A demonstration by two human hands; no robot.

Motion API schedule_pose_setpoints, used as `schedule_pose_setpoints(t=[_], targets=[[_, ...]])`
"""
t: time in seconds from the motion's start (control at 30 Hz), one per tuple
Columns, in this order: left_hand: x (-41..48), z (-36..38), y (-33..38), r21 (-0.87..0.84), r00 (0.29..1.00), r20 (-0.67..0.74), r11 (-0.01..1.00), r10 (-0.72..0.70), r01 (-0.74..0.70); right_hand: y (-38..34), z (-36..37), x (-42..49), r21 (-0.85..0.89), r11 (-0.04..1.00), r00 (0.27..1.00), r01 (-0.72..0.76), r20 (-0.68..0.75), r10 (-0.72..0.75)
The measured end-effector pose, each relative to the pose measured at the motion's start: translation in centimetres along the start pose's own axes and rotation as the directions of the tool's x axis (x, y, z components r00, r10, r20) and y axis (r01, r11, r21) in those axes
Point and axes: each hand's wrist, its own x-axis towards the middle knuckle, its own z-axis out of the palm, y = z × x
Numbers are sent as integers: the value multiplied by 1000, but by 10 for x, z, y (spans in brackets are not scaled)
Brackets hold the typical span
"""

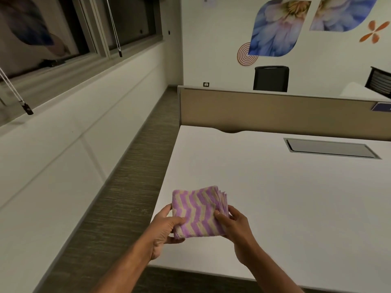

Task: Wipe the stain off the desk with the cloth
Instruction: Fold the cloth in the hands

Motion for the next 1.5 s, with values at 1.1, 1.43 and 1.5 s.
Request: schedule_pose_setpoints(t=[1.1,1.43,1.5], targets=[[265,2,138,85,997,-29,994,78,-75,-70,20,267,-208,978,993,-3,-116,-22],[356,-8,171,89,994,-19,990,111,-109,-73,40,363,-223,975,971,12,-228,-64],[372,-7,173,82,992,-29,990,121,-118,-73,42,380,-235,972,969,12,-235,-69]])
